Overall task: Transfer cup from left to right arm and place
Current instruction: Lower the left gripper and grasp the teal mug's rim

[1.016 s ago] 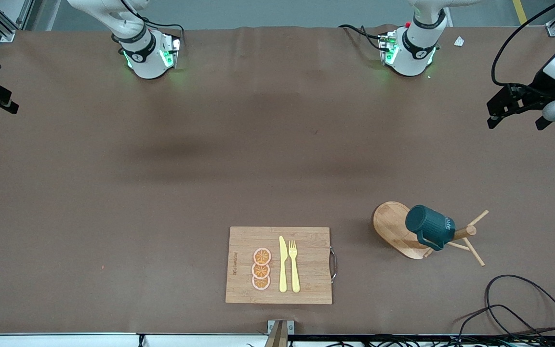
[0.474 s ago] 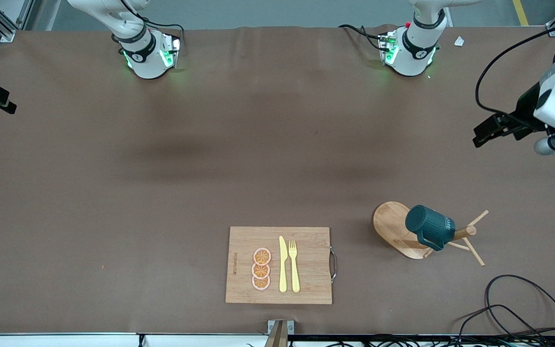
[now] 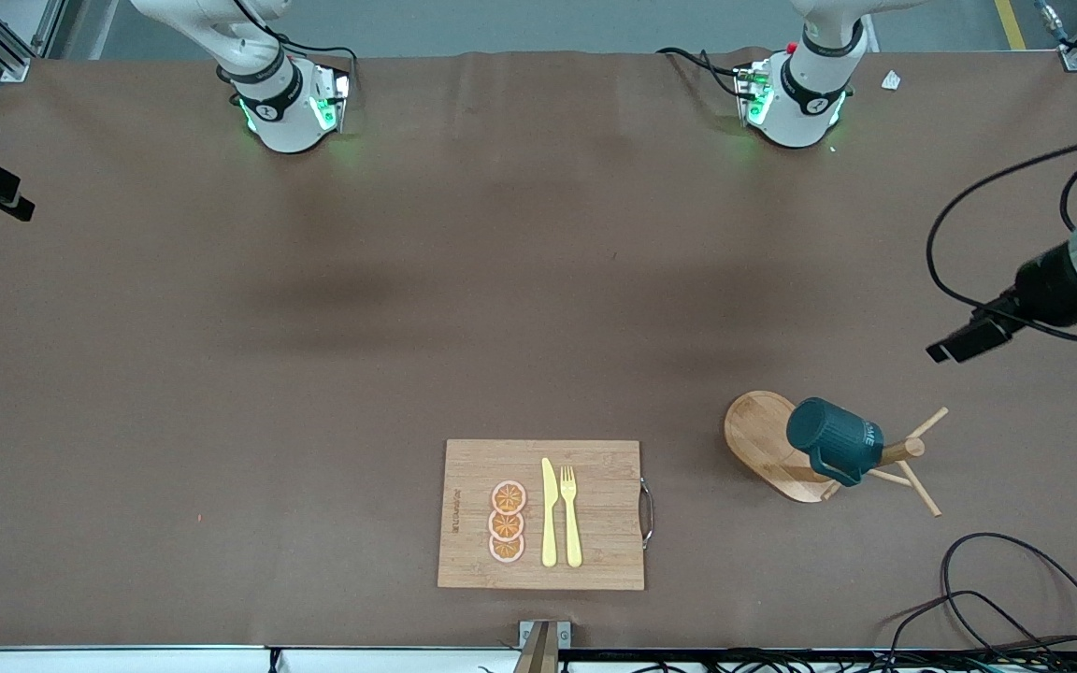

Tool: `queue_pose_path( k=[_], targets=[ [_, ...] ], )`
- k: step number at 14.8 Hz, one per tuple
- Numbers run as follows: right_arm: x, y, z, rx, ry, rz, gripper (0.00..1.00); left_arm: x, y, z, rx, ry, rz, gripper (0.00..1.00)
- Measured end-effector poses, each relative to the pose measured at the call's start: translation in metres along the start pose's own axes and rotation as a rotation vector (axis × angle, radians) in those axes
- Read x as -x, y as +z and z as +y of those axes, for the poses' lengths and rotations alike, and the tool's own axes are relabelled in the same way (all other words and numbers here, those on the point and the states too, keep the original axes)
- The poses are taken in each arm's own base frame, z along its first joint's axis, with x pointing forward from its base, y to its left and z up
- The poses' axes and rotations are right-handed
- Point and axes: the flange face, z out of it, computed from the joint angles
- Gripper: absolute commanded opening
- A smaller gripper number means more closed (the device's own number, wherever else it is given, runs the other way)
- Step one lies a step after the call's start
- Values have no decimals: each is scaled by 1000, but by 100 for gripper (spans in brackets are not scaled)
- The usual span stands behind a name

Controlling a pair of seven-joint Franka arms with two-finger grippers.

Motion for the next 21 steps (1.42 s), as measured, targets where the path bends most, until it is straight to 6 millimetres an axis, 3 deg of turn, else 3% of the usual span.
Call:
queue_pose_path(
  k=[3,5,9,12,21],
  targets=[
    [0,0,0,0,-2,0,100,-27,33,-2,29,-226,-24,100],
    [0,0,0,0,-2,0,100,-27,53,12,20,-333,-46,100],
    [0,0,0,1,-2,0,100,-14,88,44,13,-383,-57,100],
    [0,0,0,1,-2,-1,100,-17,111,51,14,-410,-57,100],
    [0,1,0,1,-2,-1,100,-19,147,65,19,-469,-59,100]
  ],
)
